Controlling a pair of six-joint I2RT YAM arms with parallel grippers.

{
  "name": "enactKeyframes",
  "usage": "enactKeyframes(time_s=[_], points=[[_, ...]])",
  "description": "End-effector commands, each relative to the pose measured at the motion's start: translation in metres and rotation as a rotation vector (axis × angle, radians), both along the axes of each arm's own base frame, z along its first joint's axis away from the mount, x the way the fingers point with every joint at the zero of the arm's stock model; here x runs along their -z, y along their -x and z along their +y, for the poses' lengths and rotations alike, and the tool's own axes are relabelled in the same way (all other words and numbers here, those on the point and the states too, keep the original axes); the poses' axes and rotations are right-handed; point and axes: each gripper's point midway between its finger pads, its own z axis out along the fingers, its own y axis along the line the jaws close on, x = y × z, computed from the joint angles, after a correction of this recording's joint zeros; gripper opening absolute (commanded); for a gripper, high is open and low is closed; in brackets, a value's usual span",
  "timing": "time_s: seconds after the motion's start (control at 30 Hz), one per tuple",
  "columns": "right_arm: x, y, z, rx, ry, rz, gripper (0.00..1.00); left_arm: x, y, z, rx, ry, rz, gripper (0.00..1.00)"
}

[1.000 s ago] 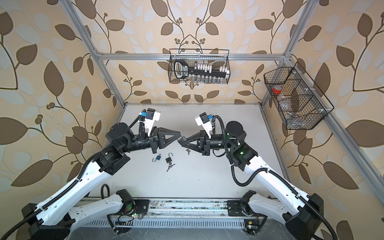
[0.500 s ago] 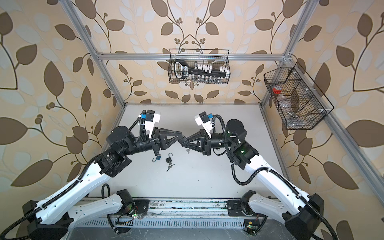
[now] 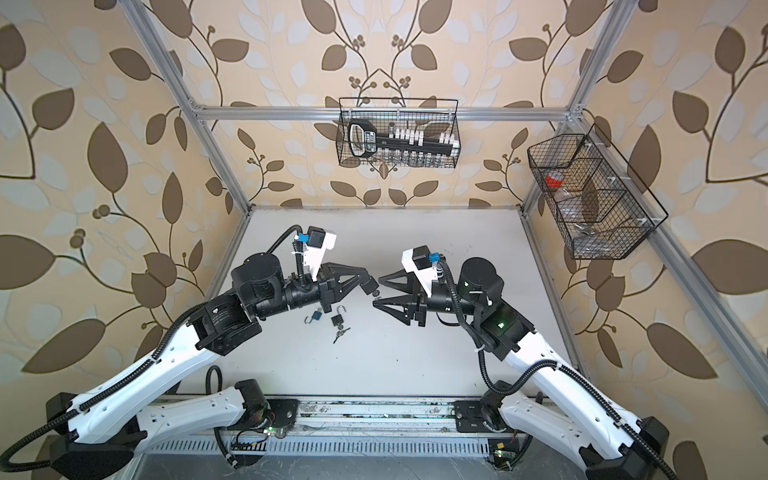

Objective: Lock with the key

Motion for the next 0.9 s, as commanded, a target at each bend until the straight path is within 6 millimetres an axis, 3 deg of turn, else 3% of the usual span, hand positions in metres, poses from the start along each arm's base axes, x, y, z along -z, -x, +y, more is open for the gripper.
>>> enactKeyframes(time_s=[0.0,0.23,0.5,0.87], points=[[0.017,-0.024,-0.013,0.175,0.057,-0.067,0.61,-0.033,-0.019,0.024,-0.182,0.022,-0.061,0.00],[0.033,-0.043,-0.014,0.306,0.067,-0.097,0.62,-0.031,-0.033,0.036,-0.294,0.038,-0.012,0.00],[0.022,-0.045,0.006,0.326,-0.056,-0.131,0.59,-0.032,-0.035,0.034,-0.296,0.081,0.019,0.00],[0.018,-0.062,0.035,0.293,-0.071,-0.124,0.52,-0.029,-0.033,0.034,-0.290,0.088,0.021,0.00]])
